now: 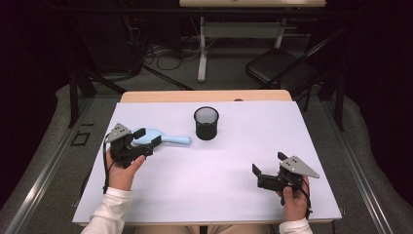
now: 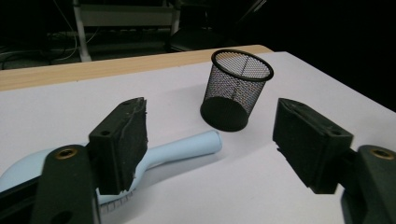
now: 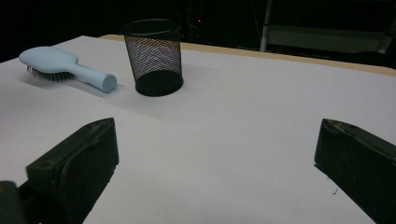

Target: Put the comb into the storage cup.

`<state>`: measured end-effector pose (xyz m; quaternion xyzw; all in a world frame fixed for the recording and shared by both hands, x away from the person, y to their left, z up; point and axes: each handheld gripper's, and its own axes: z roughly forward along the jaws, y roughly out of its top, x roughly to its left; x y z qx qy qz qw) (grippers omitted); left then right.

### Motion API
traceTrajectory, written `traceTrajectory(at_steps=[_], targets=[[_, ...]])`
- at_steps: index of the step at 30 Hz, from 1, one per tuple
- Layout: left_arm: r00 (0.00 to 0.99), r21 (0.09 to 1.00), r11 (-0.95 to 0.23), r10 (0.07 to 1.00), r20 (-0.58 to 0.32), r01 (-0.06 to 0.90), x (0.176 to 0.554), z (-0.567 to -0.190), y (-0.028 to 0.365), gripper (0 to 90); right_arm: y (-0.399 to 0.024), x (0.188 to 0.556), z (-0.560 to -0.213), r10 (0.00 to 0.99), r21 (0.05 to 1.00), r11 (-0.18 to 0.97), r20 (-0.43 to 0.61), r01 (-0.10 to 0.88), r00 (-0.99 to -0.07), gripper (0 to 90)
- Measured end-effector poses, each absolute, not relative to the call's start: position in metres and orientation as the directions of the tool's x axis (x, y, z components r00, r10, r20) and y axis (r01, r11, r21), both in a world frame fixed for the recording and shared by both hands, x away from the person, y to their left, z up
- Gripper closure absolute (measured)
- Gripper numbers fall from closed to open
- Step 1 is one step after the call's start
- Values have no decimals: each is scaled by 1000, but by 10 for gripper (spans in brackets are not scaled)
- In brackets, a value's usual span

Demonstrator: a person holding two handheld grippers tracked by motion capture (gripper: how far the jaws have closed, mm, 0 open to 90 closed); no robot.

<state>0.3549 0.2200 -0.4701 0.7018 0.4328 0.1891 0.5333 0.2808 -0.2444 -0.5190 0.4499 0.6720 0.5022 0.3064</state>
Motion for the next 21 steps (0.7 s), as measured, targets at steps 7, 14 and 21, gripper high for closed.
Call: traceTrajectory(at_steps=[7,14,21], targets=[[533,902,-61,823,-197,428,364,-464,216,364,-242,285,-520,908,949,86,50,302,-417,0],[510,888,-50,833,-215,457,374,-460,214,478,-239,289,-521,903,947,95,48,307,-426,0],[482,867,-55,848,-221,495,389,-460,212,525,-238,290,-522,901,946,93,52,309,-431,0]])
